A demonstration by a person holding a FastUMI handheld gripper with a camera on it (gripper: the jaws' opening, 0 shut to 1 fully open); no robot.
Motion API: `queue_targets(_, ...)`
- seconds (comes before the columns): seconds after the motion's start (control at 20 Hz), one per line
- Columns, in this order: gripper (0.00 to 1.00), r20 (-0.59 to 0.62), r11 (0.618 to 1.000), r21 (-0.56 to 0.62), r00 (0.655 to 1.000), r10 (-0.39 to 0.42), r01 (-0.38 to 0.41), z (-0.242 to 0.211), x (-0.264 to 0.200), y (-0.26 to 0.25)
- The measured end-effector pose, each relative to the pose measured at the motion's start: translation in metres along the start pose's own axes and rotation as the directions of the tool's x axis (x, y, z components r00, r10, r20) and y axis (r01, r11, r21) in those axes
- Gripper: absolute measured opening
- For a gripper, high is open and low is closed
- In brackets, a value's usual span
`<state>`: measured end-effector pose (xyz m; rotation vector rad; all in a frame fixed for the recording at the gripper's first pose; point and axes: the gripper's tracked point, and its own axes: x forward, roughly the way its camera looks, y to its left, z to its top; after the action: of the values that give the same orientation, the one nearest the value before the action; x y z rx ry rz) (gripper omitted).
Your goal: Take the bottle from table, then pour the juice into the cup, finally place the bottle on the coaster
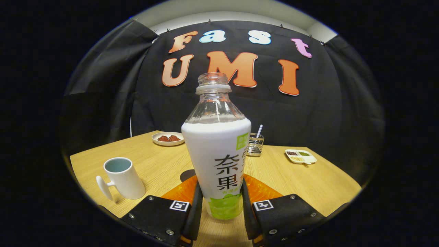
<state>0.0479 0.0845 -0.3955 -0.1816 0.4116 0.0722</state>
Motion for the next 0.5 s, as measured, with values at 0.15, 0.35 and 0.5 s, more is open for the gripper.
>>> queue_targets(0.15,0.53,0.012,0.995,-0.099,0.999,-0.030,0.031,0.006,0.001,0.007)
queue_targets(0.35,0.53,0.036,0.966,-0.252,0.998,-0.045,0.053,0.012,0.003,0.021)
queue_targets(0.5,0.53,0.054,0.918,-0.390,0.997,-0.061,0.077,0.015,0.006,0.028)
